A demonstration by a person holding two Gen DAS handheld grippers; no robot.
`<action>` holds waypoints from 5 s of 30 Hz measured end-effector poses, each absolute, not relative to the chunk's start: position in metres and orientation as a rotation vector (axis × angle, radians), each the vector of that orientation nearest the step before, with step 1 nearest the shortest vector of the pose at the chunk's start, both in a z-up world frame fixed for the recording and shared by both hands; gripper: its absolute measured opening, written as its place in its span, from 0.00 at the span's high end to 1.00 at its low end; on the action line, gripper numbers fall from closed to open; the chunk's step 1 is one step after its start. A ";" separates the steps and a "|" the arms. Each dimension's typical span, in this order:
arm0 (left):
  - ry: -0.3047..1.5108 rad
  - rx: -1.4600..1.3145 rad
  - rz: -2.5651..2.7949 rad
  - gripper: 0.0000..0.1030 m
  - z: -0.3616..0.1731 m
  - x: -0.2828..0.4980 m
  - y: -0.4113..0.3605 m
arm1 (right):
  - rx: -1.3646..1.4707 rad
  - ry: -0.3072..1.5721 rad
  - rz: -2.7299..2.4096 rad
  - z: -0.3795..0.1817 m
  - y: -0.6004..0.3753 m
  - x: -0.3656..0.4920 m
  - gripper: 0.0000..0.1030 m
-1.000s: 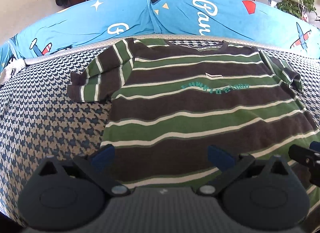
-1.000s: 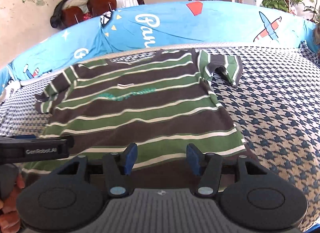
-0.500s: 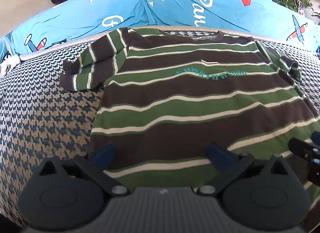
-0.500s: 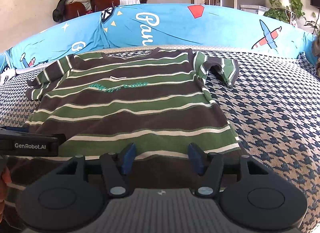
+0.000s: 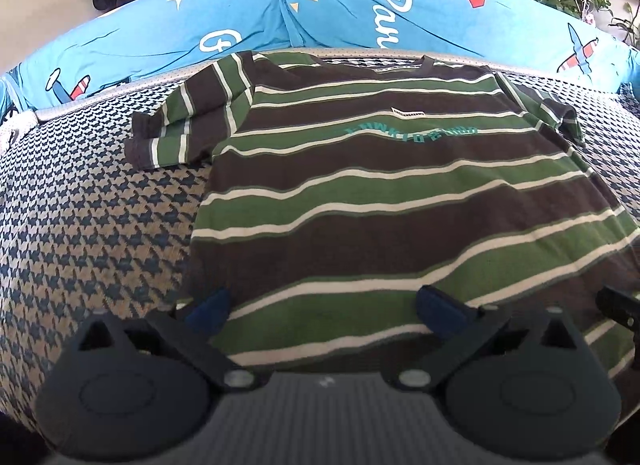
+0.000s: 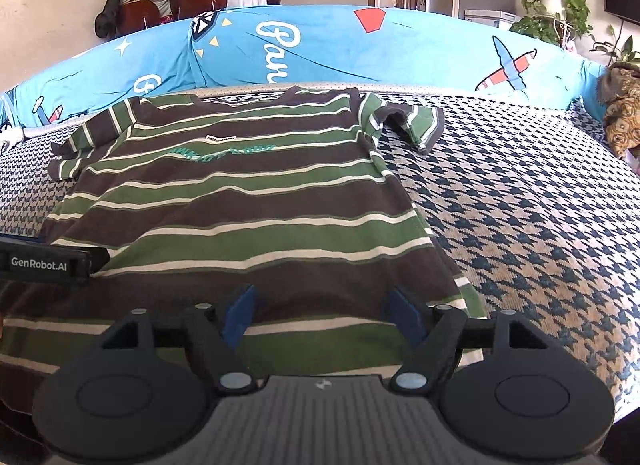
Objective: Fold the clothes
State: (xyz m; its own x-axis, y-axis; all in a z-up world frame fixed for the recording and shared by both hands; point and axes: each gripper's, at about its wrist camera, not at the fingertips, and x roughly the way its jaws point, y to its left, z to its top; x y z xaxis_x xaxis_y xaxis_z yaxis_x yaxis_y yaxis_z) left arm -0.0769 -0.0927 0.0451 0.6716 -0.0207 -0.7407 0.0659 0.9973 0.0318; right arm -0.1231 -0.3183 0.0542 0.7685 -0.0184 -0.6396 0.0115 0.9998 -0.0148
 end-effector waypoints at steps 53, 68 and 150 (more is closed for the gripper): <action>0.777 0.149 -0.115 0.00 0.043 -0.087 -0.134 | 0.041 0.663 -0.385 0.053 -0.374 -0.072 0.13; 0.808 0.186 -0.217 0.00 0.048 -0.114 -0.134 | 0.115 0.708 -0.391 0.057 -0.380 -0.079 0.07; 0.714 0.077 -0.110 0.00 0.072 0.193 -0.014 | 0.133 0.652 0.136 0.081 -0.371 0.154 0.43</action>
